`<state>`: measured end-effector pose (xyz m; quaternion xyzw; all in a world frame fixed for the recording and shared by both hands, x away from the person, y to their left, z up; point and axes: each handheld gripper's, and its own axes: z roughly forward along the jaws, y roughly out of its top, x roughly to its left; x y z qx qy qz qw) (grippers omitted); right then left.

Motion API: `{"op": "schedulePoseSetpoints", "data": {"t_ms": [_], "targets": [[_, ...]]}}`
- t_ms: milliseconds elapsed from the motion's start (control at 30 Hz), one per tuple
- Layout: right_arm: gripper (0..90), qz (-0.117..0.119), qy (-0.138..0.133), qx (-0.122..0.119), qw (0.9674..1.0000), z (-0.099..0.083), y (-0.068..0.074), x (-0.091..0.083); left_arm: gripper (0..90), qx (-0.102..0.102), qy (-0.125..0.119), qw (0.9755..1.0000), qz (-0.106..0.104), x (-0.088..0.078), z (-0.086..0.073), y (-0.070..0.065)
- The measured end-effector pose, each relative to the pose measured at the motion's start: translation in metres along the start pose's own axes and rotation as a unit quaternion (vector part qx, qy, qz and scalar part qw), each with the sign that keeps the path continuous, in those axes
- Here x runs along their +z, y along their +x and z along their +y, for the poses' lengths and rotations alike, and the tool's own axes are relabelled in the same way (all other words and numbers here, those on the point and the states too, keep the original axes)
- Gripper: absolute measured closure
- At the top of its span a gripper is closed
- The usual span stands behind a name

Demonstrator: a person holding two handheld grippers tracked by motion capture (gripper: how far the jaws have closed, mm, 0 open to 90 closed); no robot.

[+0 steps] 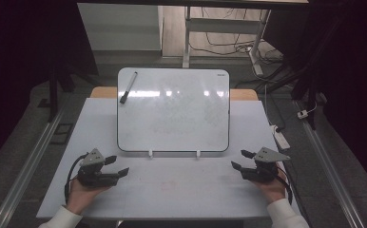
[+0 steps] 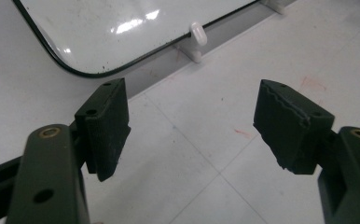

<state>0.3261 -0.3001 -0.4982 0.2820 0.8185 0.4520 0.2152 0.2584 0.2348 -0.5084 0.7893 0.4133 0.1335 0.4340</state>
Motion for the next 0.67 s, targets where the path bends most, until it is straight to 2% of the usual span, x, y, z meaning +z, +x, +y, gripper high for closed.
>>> {"op": "schedulePoseSetpoints", "data": {"t_ms": [300, 667], "targets": [[36.5, -0.002, 0.009, -0.009, 0.9999, 0.0000, 0.0024, 0.0023, 26.7, 0.002, -0.002, 1.0000, -0.001, 0.0000, 0.0007, -0.0003], [36.2, -0.001, 0.007, -0.010, 0.9999, 0.0006, 0.0029, 0.0024, 26.0, 0.002, -0.002, 1.0000, -0.002, 0.0004, 0.0008, 0.0004]]}}
